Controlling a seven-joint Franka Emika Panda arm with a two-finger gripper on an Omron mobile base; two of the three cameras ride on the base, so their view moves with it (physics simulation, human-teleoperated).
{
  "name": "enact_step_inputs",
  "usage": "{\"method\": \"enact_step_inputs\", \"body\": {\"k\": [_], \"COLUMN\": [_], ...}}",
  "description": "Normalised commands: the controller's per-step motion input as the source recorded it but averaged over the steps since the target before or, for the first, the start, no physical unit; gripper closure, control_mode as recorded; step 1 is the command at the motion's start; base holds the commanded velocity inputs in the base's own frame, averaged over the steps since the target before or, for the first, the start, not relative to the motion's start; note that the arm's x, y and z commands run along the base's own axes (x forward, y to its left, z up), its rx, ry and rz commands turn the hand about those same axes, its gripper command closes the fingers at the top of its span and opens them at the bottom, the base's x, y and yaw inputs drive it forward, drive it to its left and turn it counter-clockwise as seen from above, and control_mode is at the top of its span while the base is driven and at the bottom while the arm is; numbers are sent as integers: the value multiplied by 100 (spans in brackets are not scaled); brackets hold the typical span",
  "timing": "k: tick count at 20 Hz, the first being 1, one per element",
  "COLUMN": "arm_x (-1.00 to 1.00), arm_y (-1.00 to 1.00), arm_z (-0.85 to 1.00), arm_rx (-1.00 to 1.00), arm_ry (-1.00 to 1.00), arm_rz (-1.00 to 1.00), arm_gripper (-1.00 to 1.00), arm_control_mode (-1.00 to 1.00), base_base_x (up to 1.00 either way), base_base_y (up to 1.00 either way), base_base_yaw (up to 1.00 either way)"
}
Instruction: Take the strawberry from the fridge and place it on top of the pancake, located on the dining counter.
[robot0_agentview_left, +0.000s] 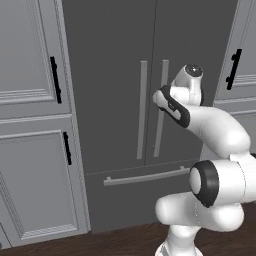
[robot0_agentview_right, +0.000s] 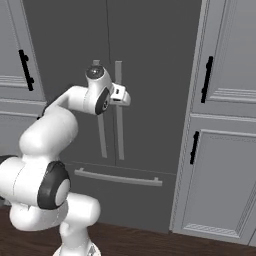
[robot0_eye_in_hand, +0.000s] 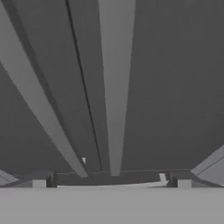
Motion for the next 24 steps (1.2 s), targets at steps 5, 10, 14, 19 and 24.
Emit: {"method": "enact_step_inputs", "body": {"k": [5, 10, 14, 19, 24], "arm_x": [45, 63, 62, 34, 39], "arm_y": [-5, -6, -10, -7, 0], "arm_z": [-6, -9, 0, -8, -8], "arm_rx": [0, 0, 0, 0, 0], "arm_ry": [-7, -9, 0, -8, -11], "arm_rz": [-3, -1, 0, 0, 0], "arm_gripper": [-100, -100, -100, -100, -100], "arm_control_mode": [-100, -100, -100, -100, -100], "base_base_x": [0, 0, 0, 0, 0], "base_base_y": [0, 0, 0, 0, 0], "base_base_yaw": [0, 0, 0, 0, 0]}}
